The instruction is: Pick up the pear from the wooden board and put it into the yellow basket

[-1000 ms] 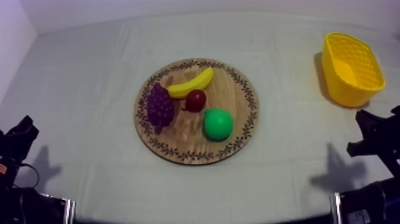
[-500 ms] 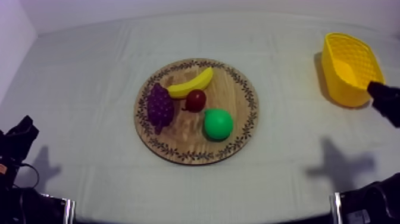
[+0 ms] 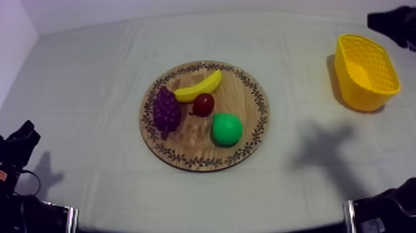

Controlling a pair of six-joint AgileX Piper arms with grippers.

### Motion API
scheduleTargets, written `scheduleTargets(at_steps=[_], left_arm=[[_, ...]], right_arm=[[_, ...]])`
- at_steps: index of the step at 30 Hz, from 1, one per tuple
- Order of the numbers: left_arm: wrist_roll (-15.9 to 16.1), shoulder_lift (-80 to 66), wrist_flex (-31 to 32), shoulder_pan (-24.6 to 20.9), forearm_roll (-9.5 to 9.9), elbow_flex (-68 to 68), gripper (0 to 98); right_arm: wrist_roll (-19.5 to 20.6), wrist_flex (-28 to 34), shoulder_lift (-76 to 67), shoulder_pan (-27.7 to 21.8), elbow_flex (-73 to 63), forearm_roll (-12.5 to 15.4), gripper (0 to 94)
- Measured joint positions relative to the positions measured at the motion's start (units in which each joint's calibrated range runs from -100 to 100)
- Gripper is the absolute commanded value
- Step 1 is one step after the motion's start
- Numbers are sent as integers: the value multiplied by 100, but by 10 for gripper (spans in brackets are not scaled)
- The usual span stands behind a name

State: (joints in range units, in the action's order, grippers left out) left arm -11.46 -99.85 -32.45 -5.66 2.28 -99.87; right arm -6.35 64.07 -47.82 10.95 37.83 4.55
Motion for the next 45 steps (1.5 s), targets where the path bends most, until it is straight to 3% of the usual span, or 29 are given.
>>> scheduleTargets(at_steps=[4, 7, 12, 18, 28, 35, 45], left_arm=[[0, 0, 0, 0, 0, 0, 1], [0, 0, 0, 0, 0, 0, 1], [0, 0, 0, 0, 0, 0, 1], [0, 0, 0, 0, 0, 0, 1], [0, 0, 0, 0, 0, 0, 1], [0, 0, 0, 0, 0, 0, 1], [0, 0, 0, 0, 0, 0, 1]], right_arm=[[-356, 219, 566, 101, -425, 372, 297], [-557, 346, 987, 291, -533, 524, 383], [-596, 681, 1659, 651, -479, 530, 613], [-508, 977, 2254, 1124, -205, 370, 762], [-259, 759, 3281, 1583, -199, 64, 852], [-59, 278, 4215, 1672, -362, -138, 854], [132, -78, 5425, 1870, -775, -208, 853]])
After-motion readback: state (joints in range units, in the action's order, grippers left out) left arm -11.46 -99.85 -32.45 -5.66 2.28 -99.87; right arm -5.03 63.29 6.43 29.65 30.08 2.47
